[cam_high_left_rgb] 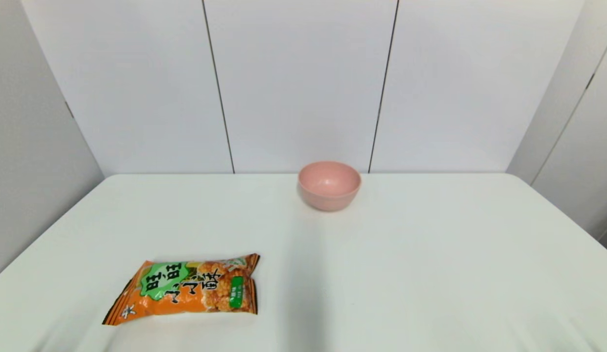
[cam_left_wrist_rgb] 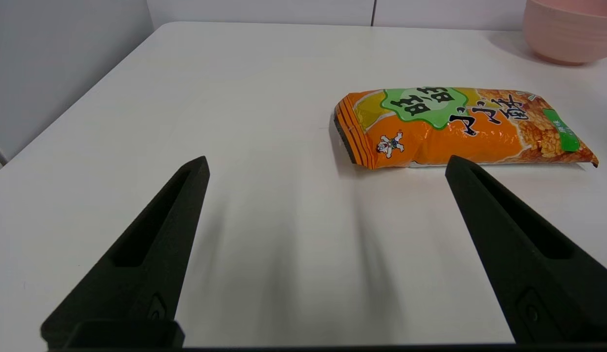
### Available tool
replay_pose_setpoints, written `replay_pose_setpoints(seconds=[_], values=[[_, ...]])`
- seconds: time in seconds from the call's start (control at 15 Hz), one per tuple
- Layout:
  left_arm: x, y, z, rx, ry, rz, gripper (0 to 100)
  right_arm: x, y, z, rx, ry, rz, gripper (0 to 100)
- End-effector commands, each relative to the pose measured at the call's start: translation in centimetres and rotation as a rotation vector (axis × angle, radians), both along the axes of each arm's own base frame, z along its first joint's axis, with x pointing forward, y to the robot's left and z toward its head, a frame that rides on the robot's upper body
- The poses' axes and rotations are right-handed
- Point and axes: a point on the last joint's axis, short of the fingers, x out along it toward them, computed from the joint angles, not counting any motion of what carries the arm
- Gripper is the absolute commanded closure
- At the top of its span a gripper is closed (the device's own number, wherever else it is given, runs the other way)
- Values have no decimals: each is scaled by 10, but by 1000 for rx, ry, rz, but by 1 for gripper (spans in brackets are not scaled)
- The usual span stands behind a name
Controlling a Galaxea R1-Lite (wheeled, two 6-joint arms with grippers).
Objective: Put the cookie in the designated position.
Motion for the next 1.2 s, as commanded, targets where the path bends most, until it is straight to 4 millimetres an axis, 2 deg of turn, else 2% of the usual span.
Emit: replay_pose_setpoints(seconds=[0.07, 0.73, 0.93, 1.07, 1.2], values=[[0, 0, 0, 0, -1, 1, 0, 0, 0, 0, 2, 0, 0, 0], [1, 0, 1, 6, 19, 5, 0, 0, 0, 0, 1, 0, 0, 0], [15, 0, 39, 92, 22, -8, 0, 0, 0, 0, 2, 0, 0, 0], [41, -2, 66, 258, 21, -63, 0, 0, 0, 0, 1, 0, 0, 0], [77, -4, 101, 404, 49, -186, 0, 0, 0, 0, 1, 0, 0, 0]])
